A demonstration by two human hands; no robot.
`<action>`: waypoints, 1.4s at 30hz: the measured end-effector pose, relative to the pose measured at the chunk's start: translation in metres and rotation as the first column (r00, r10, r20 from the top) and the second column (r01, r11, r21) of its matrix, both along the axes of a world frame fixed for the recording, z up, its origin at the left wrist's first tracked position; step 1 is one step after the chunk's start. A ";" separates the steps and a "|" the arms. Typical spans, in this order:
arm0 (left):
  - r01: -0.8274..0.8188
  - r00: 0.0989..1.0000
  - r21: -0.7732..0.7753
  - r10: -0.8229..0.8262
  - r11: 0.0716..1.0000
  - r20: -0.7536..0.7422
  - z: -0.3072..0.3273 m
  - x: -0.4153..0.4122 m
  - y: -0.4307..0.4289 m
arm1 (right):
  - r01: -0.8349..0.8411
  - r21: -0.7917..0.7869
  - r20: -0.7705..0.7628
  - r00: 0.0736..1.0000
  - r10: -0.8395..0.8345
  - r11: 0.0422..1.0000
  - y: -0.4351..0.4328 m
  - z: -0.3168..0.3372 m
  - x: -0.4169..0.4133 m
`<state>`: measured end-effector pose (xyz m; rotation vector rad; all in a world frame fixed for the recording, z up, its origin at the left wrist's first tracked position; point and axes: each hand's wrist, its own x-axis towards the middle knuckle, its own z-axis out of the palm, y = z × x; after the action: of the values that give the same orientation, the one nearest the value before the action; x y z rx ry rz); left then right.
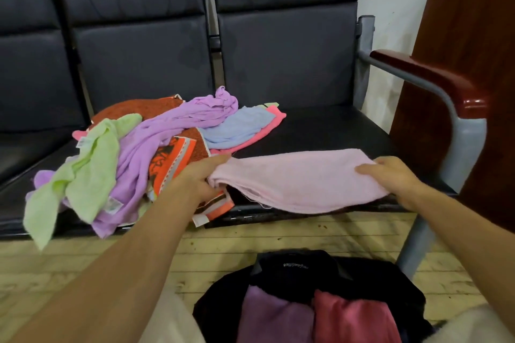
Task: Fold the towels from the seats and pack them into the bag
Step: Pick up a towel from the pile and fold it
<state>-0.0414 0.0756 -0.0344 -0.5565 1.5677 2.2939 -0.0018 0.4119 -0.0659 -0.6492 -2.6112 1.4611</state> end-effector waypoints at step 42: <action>0.095 0.825 -0.773 -0.484 0.627 -0.292 -0.031 0.059 0.111 | -0.083 -0.159 -0.095 0.993 0.069 0.984 -0.018 -0.001 0.009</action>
<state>0.0175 0.1865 -0.0657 0.1726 2.6195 1.5141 0.0075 0.3935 -0.0673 -0.4902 -2.4948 1.6975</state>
